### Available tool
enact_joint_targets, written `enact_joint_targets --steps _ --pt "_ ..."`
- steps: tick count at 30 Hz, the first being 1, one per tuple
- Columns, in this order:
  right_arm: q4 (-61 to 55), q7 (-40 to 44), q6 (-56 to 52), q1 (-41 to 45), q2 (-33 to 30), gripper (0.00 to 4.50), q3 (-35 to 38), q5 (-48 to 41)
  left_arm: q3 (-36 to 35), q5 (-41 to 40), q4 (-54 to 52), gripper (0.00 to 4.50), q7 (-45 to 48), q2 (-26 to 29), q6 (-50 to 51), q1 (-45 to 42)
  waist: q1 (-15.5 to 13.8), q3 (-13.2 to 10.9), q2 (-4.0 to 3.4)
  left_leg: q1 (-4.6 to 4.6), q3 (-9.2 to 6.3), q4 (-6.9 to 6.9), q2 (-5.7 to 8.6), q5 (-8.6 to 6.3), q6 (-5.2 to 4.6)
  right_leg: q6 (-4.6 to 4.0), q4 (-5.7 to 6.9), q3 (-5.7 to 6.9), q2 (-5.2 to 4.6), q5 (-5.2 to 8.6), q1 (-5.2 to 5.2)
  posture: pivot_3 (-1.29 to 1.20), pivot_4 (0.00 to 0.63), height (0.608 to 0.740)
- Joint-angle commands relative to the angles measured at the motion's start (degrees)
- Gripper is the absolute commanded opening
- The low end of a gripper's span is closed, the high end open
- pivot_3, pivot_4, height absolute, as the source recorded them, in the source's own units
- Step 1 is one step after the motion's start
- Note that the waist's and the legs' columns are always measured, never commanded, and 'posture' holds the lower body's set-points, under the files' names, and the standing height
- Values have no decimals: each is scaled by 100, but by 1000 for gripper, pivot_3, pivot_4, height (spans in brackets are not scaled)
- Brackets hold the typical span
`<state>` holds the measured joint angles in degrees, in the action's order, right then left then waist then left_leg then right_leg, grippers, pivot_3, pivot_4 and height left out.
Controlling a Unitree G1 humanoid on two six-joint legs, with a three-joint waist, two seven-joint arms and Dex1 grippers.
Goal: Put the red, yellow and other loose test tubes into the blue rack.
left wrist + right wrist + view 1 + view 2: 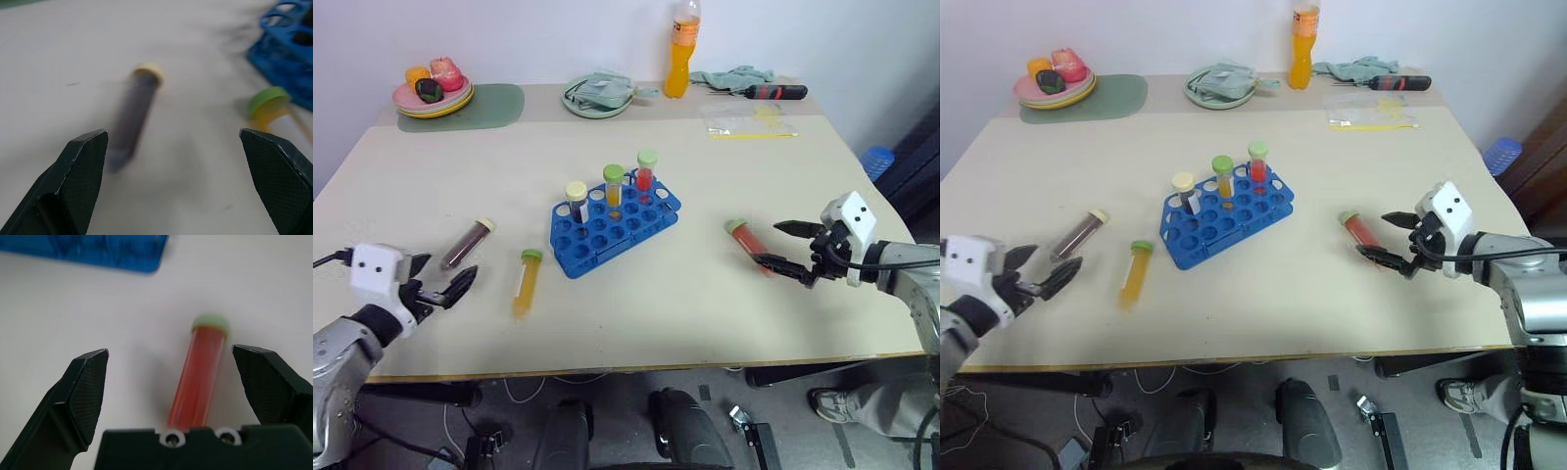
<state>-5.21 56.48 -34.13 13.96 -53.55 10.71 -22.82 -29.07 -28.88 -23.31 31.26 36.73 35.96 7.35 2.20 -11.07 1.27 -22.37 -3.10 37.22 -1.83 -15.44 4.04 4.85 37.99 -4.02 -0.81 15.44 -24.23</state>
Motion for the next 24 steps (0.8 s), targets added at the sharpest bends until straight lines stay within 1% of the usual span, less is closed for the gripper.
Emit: enact_joint_targets --steps 1,3,5,6,8,9,11,14,16,19,24 --pt "-797 -125 -417 102 -219 4500 187 -192 474 -43 -71 4414 255 41 -168 -294 16 1 -1 1 -1 1 0 0 0 0 2 0 1 0 0 0 150 740" --pt "-930 -293 -724 383 -296 4500 -65 -84 898 -36 -260 4414 532 91 -247 -377 53 1 -1 3 0 1 -1 0 0 0 4 -1 3 0 0 0 150 740" --pt "-890 -558 -1380 902 -411 4500 -531 154 1366 -92 -486 4414 834 123 -283 -447 78 -1 -4 7 3 0 -2 0 0 0 4 -8 6 0 0 0 150 740" --pt "-870 -657 -1640 1090 -444 4500 -698 228 1484 -104 -537 4414 920 133 -300 -459 66 -1 -5 8 5 0 -2 0 0 0 5 -9 5 0 -1 0 150 740" --pt "-453 -877 -2685 1955 -316 4500 -1297 358 2103 39 -762 4414 1193 163 -441 -541 50 -1 -6 6 3 -2 -2 0 0 -1 4 -8 6 1 -2 0 150 740" --pt "-257 -917 -3018 2316 -249 4500 -1598 438 2390 123 -847 4414 1322 174 -535 -586 51 -3 -9 7 5 -1 -2 0 0 -2 4 -10 6 1 -2 0 150 740" --pt "65 -929 -3413 2915 -127 4500 -2172 612 2844 259 -920 4414 1520 174 -714 -694 36 -3 -9 6 10 1 -1 0 0 -2 4 -14 4 0 -4 0 150 740" --pt "801 -930 -4005 3831 168 4500 -2913 819 3254 321 -933 4414 1624 29 -904 -875 25 -3 -10 2 7 -2 -1 -1 -1 -3 1 -11 5 1 -7 0 150 740" --pt "1485 -973 -4214 4359 387 4500 -3308 1016 3442 349 -992 4414 1624 -72 -978 -933 29 -4 -11 -4 8 -1 -1 -1 -2 -2 1 -11 4 0 -12 0 150 740" --pt "2465 -988 -4203 4914 677 4500 -3742 1303 3649 407 -1122 4414 1585 -175 -1041 -889 30 -4 -12 -5 9 -1 0 -2 -4 -1 1 -11 2 0 -12 0 150 740" --pt "3487 -771 -4128 5376 1019 4500 -4215 1580 3788 450 -1278 4414 1417 -285 -997 -842 32 -4 -12 -5 9 -1 0 -4 -7 -1 2 -11 2 0 -13 0 150 740"
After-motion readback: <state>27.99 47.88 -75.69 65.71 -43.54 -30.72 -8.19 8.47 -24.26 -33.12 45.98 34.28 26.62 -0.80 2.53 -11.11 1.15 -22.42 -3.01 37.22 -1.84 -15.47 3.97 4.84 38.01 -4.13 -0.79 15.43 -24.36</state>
